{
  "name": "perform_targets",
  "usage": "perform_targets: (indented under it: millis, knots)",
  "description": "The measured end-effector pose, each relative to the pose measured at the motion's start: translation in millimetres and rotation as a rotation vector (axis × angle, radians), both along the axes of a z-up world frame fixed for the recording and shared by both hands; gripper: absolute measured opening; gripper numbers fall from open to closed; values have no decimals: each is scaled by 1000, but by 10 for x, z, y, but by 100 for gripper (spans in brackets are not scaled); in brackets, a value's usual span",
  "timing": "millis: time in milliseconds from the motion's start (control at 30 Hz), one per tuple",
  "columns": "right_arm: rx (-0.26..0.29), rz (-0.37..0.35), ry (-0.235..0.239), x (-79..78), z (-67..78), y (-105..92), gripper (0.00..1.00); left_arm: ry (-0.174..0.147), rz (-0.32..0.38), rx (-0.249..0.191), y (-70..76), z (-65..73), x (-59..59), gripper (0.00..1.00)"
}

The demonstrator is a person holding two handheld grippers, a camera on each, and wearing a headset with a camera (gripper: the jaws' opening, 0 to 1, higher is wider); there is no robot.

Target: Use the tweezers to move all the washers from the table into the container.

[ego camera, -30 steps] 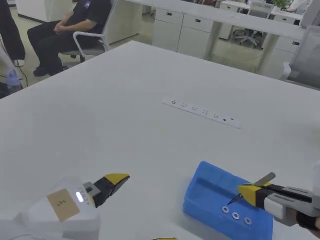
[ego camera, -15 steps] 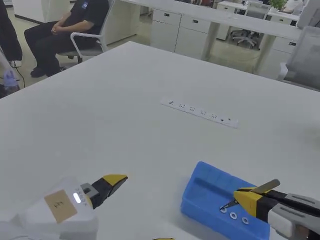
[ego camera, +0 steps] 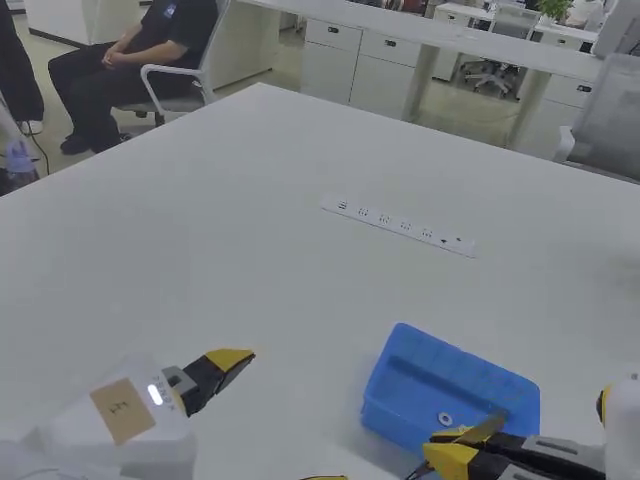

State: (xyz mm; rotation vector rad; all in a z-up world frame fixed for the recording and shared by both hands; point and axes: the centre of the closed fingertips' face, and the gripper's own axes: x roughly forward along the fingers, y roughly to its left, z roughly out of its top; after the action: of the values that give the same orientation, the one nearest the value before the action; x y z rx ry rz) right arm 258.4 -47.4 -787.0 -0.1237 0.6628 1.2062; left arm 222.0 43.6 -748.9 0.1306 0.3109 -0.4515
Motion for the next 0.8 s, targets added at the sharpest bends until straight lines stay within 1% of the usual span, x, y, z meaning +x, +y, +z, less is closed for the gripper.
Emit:
perform_targets:
  millis: [100, 233, 333, 567, 633, 800]
  knots:
    - [-20, 14, 26, -60, -71, -12, 3, 0, 0, 0, -1, 0, 1, 70]
    - [-47, 29, 47, -140, -177, -24, 3, 3, -3, 2, -5, -6, -2, 70]
    - [-51, 32, 68, -193, -230, -26, 3, 4, -3, 2, -6, -8, -4, 69]
    - [-65, 42, 96, -264, -304, -35, 3, 3, -4, 2, -5, -8, -5, 69]
    - [-68, 44, 111, -290, -327, -39, 3, 2, -3, 3, -4, -5, -5, 69]
    - [-81, 54, 116, -327, -369, -44, 3, 4, -3, 1, -3, -7, -7, 69]
